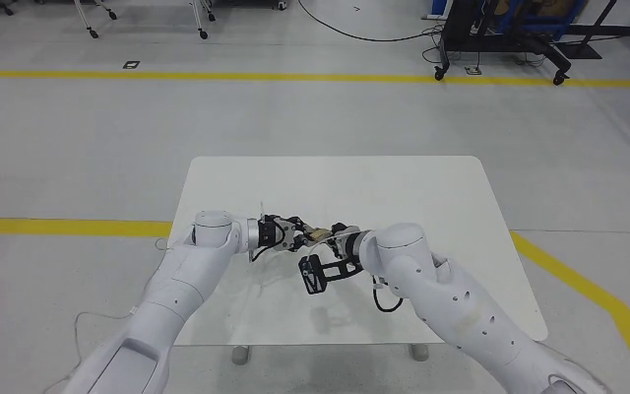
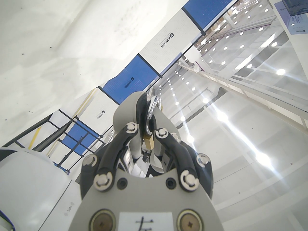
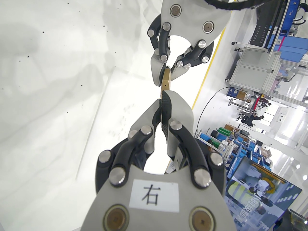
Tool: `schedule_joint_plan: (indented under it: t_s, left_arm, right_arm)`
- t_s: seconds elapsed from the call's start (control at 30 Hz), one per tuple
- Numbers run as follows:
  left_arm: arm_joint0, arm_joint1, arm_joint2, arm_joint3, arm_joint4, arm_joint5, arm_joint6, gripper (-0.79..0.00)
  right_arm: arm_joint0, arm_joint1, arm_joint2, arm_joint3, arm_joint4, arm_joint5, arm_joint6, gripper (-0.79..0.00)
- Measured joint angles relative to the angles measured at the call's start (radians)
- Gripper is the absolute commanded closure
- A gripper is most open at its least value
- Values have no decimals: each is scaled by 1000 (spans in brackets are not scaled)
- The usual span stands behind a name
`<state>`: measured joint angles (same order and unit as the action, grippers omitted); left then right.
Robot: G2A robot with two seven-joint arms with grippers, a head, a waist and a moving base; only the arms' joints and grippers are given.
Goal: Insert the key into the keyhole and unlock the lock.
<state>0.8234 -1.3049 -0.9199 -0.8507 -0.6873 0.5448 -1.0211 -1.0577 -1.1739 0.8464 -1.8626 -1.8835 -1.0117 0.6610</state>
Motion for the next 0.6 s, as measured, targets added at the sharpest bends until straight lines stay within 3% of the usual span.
schedule_joint_plan:
  t_s: [0.6]
  left_arm:
    - [7, 1, 9, -15, 7, 1, 8, 0]
  right_arm:
    - [-1, -1, -7, -3, 0, -1, 19, 0]
